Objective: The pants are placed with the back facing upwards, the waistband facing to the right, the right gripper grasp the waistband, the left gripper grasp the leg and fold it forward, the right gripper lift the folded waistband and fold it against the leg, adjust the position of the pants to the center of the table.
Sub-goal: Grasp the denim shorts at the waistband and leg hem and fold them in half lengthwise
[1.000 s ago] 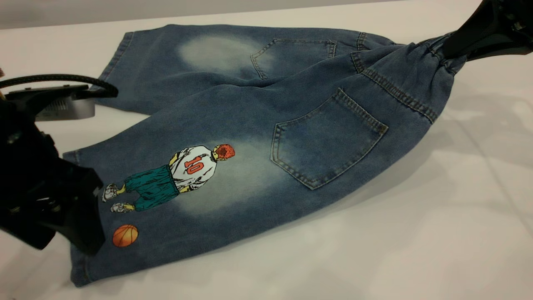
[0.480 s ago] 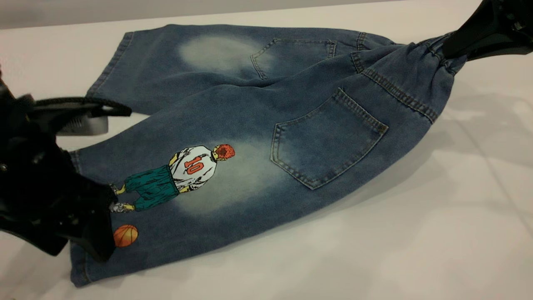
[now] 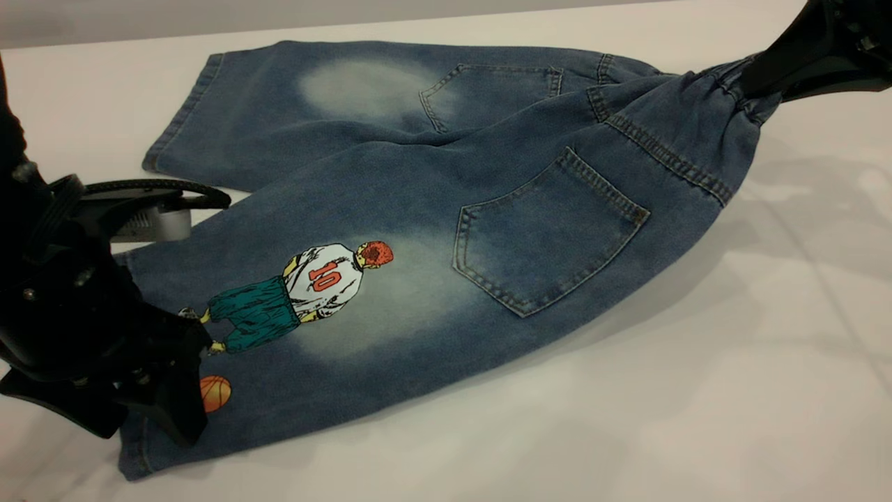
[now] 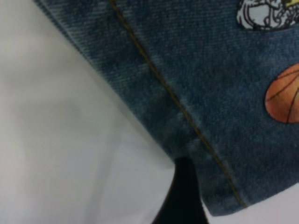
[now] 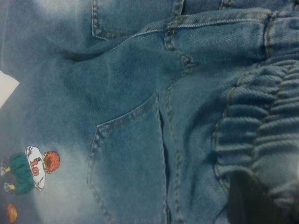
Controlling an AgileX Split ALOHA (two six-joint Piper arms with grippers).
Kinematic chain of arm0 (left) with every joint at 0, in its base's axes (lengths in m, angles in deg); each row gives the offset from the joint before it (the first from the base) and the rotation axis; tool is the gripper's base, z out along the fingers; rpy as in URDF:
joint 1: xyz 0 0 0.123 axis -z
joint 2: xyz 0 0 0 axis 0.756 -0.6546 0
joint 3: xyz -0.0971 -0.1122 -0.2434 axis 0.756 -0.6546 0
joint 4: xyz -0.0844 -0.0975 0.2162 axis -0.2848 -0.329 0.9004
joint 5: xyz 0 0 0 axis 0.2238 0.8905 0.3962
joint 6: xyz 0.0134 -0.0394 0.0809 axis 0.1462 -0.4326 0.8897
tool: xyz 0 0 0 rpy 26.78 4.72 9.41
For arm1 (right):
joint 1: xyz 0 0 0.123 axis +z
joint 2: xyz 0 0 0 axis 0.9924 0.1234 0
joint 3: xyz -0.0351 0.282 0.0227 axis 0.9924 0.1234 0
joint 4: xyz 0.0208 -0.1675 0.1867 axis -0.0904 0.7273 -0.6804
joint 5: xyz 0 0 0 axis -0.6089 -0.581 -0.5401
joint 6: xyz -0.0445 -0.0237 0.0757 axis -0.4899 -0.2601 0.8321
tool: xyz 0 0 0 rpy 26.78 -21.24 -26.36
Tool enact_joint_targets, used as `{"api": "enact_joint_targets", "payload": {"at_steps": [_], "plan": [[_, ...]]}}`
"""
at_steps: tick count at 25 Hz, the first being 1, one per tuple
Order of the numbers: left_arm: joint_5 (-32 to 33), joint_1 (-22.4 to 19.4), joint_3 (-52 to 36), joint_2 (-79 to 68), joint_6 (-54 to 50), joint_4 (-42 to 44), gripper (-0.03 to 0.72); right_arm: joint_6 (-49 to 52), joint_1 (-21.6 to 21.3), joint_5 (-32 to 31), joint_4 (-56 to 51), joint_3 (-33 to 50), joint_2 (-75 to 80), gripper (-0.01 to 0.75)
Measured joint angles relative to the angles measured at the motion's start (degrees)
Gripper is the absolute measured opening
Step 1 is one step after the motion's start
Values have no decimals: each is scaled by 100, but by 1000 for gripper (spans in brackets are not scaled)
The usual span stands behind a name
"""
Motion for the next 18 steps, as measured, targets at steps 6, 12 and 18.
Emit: {"api": "enact_joint_targets", "payload": {"at_steps": [6,12,18], "plan": [[-111,0,0,0,-8,12,546,0,0,0,0,0,0,36],[-169,0,0,0,-2,12,546,0,0,0,0,0,0,36],[-253,0,0,-1,-2,-142,546,0,0,0,0,0,0,36]]}}
